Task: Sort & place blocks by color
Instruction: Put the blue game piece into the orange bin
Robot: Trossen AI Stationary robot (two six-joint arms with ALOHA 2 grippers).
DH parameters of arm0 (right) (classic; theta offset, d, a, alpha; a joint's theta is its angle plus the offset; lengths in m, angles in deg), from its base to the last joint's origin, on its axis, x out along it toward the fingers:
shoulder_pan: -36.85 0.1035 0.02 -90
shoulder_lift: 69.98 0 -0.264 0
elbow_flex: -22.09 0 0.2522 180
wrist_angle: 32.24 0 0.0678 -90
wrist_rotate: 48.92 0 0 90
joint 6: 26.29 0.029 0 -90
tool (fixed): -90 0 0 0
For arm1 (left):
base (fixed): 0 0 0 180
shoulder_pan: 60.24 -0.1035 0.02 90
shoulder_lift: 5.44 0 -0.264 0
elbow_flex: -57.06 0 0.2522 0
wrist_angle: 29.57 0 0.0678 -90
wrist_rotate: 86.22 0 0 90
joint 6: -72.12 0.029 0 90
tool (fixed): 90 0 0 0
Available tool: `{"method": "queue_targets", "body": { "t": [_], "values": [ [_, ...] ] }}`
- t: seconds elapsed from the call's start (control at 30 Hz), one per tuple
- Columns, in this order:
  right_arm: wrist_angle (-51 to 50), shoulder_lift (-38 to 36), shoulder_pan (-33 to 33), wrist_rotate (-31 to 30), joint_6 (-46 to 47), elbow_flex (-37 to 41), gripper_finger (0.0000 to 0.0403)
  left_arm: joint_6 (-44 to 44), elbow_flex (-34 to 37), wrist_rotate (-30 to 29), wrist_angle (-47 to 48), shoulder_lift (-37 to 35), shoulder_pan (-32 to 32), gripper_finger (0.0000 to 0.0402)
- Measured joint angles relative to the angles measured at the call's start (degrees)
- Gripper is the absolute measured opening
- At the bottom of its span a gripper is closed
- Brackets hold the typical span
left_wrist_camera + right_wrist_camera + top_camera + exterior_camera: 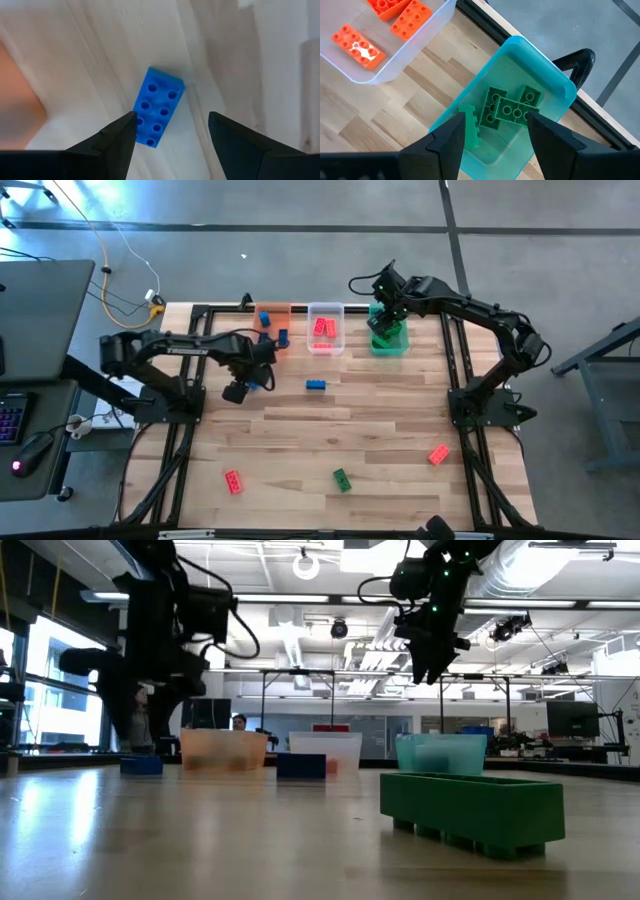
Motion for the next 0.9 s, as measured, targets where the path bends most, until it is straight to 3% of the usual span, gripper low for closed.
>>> {"method": "queue_targets", "body": {
  "t": [0.3, 0.67, 0.77, 0.9],
  "values": [
    [0.0, 0.0, 0.0, 0.1, 1.8, 0.0, 0.0202, 0.6, 0.0, -5.1, -1.1, 5.6, 0.0, 0.0234],
    [0.0, 0.0, 0.0, 0.7, 1.8, 0.0, 0.0202, 0.5, 0.0, -6.0, -3.8, 12.2, 0.0, 0.0232],
    [0.0, 0.0, 0.0, 0.7, 1.8, 0.0, 0.0202, -1.4, -0.3, -6.5, -3.7, 13.4, 0.1, 0.0216],
    [0.0, 0.0, 0.0, 0.8, 1.9, 0.0, 0.0202, -3.3, -0.6, -5.8, -3.4, 13.0, 0.1, 0.0163]
  ]
}}
